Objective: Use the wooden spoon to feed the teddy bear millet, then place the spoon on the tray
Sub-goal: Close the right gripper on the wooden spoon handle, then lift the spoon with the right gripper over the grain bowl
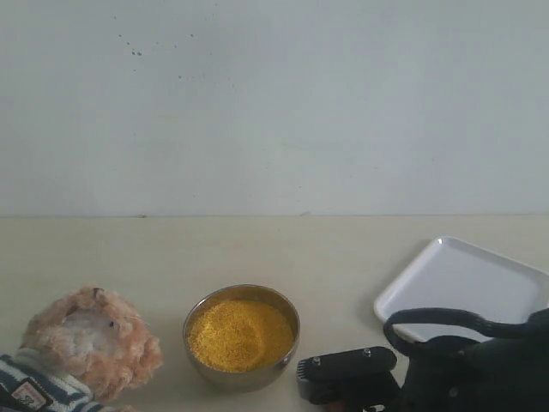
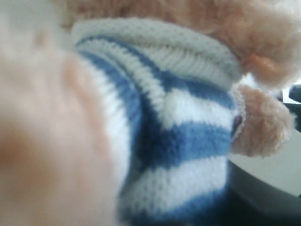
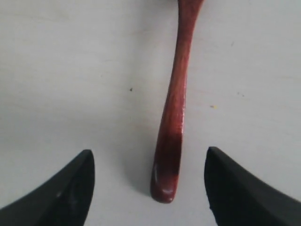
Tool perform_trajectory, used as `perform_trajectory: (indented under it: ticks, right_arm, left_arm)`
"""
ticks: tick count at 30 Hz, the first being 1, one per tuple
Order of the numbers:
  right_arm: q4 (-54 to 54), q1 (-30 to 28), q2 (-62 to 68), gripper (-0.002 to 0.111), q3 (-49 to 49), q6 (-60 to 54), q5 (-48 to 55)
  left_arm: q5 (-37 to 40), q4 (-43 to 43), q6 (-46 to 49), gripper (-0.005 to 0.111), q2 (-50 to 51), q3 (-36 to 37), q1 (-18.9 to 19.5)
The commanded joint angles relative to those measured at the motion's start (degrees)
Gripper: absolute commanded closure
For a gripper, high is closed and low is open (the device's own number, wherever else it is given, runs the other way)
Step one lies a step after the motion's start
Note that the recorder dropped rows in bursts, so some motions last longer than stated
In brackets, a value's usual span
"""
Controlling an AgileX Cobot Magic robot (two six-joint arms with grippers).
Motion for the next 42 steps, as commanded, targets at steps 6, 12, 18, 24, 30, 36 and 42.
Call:
perform_trajectory:
  ticks: [6,12,18,24,30,36,42]
  right_arm:
    - [-4.21,-0.01,3.87,0.045,0.17,1.65,-1.4]
    - [-4.21,-0.01,5.25,0.068,0.17,1.65,-1.45]
    - [-4.34,-0.01,5.14,0.107,0.17,1.28,0.26]
    - [-13.96,-0.01,-0.42,0.107,0.17,1.04,12.25]
    - [-19.08,-0.01,-13.55,0.107,-0.86,-5.68,24.02]
    - [-19.32,0.25,-16.54,0.107,-16.34,-31.76,40.34]
    - [-23.62,3.55,-8.32,0.107,-29.66,-43.41,46.66]
  left_arm:
    - [0.19,-0.83,0.32,0.101,-0.43,0.16,0.22]
    - [0.19,-0.83,0.32,0.101,-0.43,0.16,0.22]
    - [0.19,-0.83,0.32,0.101,-0.43,0.16,0.22]
    - [0.19,-0.83,0.32,0.101,-0.43,0.16,0.22]
    - [0.19,-0.83,0.32,0.101,-0.43,0.16,0.22]
    - [0.19,-0.83,0.32,0.101,-0.43,0.16,0.22]
    - [0.19,-0.83,0.32,0.101,-0.43,0.16,0.22]
